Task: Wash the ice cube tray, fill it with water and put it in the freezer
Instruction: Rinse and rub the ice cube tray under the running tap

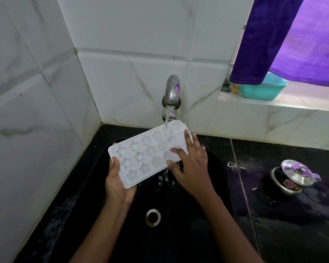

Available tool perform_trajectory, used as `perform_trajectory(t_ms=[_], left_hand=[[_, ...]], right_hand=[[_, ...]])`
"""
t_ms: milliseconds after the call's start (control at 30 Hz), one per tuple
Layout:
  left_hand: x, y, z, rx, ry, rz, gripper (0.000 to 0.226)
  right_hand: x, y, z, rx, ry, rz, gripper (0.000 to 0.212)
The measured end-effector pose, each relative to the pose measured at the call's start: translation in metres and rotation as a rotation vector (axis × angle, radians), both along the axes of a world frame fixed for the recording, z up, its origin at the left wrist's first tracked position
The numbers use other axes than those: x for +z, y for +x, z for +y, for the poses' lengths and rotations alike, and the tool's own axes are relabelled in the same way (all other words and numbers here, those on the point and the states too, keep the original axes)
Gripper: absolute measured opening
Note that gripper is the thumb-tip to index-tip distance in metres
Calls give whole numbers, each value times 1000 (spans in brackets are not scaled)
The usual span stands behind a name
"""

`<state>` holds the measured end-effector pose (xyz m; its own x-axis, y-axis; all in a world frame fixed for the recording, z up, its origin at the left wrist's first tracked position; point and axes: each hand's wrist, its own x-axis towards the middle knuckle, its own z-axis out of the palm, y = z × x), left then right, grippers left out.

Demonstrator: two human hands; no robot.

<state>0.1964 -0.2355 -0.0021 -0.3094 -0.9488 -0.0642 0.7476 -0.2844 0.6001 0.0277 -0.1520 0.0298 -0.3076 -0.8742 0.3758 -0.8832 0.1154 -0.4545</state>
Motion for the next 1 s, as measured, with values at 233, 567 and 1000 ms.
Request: perform_trajectory(t_ms=[233,567,1000], left_hand=[[-4,7,2,18,3,3,37],[-16,9,0,22,91,-41,44],[-22,3,-10,29,79,-21,38]], right_hand=[[-10,7,-5,16,166,148,36],[-18,15,-13,68,203,142,49],[-29,4,-18,9,229,72,45]])
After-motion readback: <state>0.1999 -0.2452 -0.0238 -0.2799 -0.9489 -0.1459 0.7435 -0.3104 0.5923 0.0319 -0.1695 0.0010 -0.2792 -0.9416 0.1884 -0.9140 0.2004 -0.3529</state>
